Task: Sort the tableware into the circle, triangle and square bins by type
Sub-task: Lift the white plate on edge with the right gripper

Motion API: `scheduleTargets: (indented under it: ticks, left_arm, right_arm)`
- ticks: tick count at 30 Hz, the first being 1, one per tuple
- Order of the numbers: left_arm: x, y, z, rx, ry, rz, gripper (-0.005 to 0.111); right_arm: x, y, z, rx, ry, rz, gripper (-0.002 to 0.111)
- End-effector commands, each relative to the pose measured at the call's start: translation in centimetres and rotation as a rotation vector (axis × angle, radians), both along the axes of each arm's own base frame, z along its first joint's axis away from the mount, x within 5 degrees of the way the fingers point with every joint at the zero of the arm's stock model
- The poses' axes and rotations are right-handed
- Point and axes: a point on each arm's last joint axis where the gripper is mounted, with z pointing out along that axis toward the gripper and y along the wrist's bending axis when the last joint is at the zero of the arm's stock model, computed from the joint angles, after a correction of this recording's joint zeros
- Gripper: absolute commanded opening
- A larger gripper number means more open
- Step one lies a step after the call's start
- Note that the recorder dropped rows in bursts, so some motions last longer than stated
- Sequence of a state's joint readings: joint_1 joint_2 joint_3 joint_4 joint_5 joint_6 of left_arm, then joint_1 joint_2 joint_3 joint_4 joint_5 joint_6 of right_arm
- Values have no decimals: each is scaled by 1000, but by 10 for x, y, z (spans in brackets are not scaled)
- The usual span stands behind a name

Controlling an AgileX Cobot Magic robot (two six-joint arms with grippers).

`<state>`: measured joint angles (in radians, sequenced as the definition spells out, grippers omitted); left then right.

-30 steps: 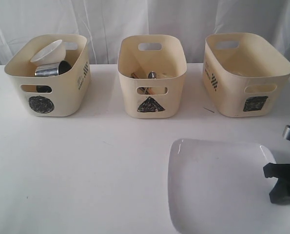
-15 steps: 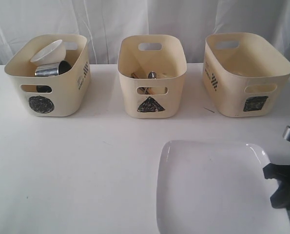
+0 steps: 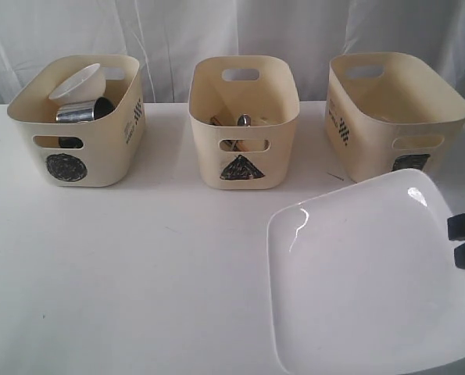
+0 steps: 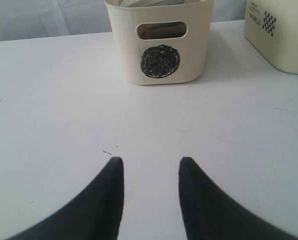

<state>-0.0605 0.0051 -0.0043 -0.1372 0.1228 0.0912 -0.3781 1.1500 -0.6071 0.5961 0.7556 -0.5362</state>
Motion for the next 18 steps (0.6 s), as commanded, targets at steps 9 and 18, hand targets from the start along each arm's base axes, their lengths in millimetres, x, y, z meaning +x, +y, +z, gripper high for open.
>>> scheduleTargets:
  ticks: [9,18]
  left_arm:
    - [0,0,-1,-5,3,-3,42]
    - [0,0,-1,-5,3,-3,42]
  right_arm:
    - [-14,13,59,2,-240,13,0]
    - [-12,12,94,-32,-351,2,0]
